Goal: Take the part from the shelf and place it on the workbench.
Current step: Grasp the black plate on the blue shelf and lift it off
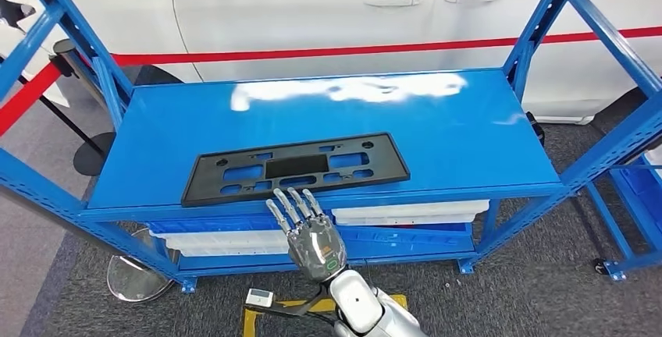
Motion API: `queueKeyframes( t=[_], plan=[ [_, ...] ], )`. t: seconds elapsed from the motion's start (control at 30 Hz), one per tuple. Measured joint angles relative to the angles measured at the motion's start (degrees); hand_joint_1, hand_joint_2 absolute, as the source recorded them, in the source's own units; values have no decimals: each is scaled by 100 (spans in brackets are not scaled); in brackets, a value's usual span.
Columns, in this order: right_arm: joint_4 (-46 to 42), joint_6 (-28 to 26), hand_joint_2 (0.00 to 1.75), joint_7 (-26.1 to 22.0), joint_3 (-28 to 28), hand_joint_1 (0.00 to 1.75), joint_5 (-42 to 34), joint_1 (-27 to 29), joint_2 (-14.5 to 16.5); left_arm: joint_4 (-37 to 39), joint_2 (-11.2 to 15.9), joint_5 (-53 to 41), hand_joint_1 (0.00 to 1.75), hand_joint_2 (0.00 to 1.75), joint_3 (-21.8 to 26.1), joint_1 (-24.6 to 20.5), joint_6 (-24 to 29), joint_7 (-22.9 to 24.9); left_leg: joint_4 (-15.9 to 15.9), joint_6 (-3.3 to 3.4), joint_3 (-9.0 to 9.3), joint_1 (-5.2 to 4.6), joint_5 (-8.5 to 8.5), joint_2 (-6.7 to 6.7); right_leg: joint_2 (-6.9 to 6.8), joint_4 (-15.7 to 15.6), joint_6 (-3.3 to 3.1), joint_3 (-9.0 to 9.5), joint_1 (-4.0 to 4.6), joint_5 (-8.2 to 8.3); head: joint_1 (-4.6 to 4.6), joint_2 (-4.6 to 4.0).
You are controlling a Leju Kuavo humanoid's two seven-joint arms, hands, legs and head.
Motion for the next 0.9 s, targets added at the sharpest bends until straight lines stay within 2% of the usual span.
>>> queueKeyframes(
  t=[0.03, 0.07, 0.1, 0.17, 0.2, 0.23, 0.27, 0.37, 0.43, 0.5, 0.53, 0.57, 0.6, 0.63, 0.67, 0.7, 0.77, 0.8, 0.9],
  plan=[
    [22, -2, 175, -26, -10, 0, 0, 10, 7, 0, 3, -1, 0, 0, 11, 9, 1, 7, 286, -19, -166, 4, -65, 1, -2, 3, -3, 25, 3, -25, 1, 1],
    [45, -5, 175, -62, -32, 0, 0, 21, 13, 0, 7, -2, 0, 0, 22, 18, 2, 15, 410, -34, -259, 6, -32, 1, 0, 7, -2, 56, 5, -52, -1, 1],
    [67, -8, 175, -100, -59, 0, 0, 27, 22, 0, 9, -3, 0, 0, 32, 26, 3, 22, 312, -41, -247, 8, 114, 2, 6, 12, 7, 93, 4, -82, -1, 1],
    [103, -13, 175, -151, -116, 0, 0, 29, 47, -1, 14, -8, 0, 0, 42, 31, 4, 28, -379, -26, 30, 9, 562, 11, 14, 30, 42, 179, 1, -159, -1, 0],
    [117, -14, 175, -162, -136, 0, 0, 25, 60, -1, 16, -9, 0, 0, 47, 28, 5, 28, -733, -7, 190, -1, 701, 16, 17, 48, 71, 210, 11, -200, -2, 0],
    [129, -16, 175, -168, -151, 0, 0, 22, 69, -1, 17, -10, 0, 0, 51, 23, 5, 28, -971, 26, 300, -12, 764, 19, 18, 58, 103, 226, 21, -231, -4, 1],
    [139, -17, 175, -176, -164, 0, 0, 21, 77, -1, 17, -11, 0, 0, 55, 21, 6, 28, -1087, 61, 351, -24, 752, 20, 18, 70, 136, 232, 33, -246, -1, 1],
    [159, -34, 175, -261, -215, 0, 0, 24, 100, -1, 15, -29, 0, 0, 66, 31, 5, 30, -1153, 168, 409, -18, 705, 6, 18, 144, 217, 231, 39, -266, 11, 1],
    [163, -47, 175, -367, -283, 0, -9, 19, 130, -1, 13, -60, 0, 0, 83, 32, 3, 30, -1195, 234, 494, 0, 684, 3, 18, 515, 275, 55, 19, -428, 33, 1],
    [169, -51, 175, -456, -350, 0, -39, 25, 151, -2, 13, -86, 0, 0, 116, 24, 3, 30, -1209, 281, 546, -4, 644, 4, 17, 1234, 323, -380, -2, -713, 55, 1],
    [172, -50, 175, -492, -377, 0, -59, 36, 155, -2, 13, -98, 0, 0, 137, 23, 2, 30, -1208, 290, 568, -6, 620, 2, 17, 1554, 335, -610, -9, -805, 57, 1],
    [175, -49, 175, -525, -401, 0, -81, 49, 159, -2, 13, -108, 0, 0, 155, 24, 2, 30, -1207, 292, 600, -8, 590, -2, 16, 1721, 339, -774, -12, -798, 58, 0],
    [177, -47, 175, -556, -421, 0, -103, 56, 165, -1, 11, -117, 0, 0, 170, 28, 0, 31, -1207, 285, 645, -9, 554, -7, 16, 1670, 329, -834, -12, -661, 59, -1],
    [177, -45, 175, -584, -438, 0, -125, 59, 175, -1, 8, -123, 0, 0, 184, 32, -3, 32, -1208, 273, 703, -10, 514, -11, 16, 1417, 305, -788, -8, -416, 60, 0],
    [177, -42, 175, -609, -454, 0, -143, 58, 189, -1, -1, -126, 0, 0, 195, 35, -5, 33, -1212, 257, 768, -11, 468, -14, 17, 1025, 270, -668, 0, -117, 61, 0],
    [177, -36, 175, -631, -472, 0, -163, 57, 201, 0, -15, -127, 0, 0, 206, 38, -8, 34, -1217, 238, 828, -13, 427, -17, 17, 682, 227, -550, 22, 69, 57, 0],
    [169, -15, 175, -674, -502, 0, -224, 57, 224, 0, -42, -137, 0, 0, 237, 27, -10, 33, -1234, 180, 881, -16, 359, -22, 22, 263, 147, -415, 73, 150, 58, 0],
    [161, 0, 175, -698, -516, 0, -272, 62, 232, 0, -55, -150, 0, 0, 258, 24, -11, 32, -1224, 145, 902, -21, 345, -21, 26, 227, 117, -398, 91, 104, 56, 0],
    [94, 56, 175, -790, -547, 0, -474, 63, 283, 0, -77, -198, 0, 0, 323, 21, -3, 21, -1108, 43, 973, -27, 281, -6, 30, 113, 49, -253, 49, 172, 58, 0]
  ],
)
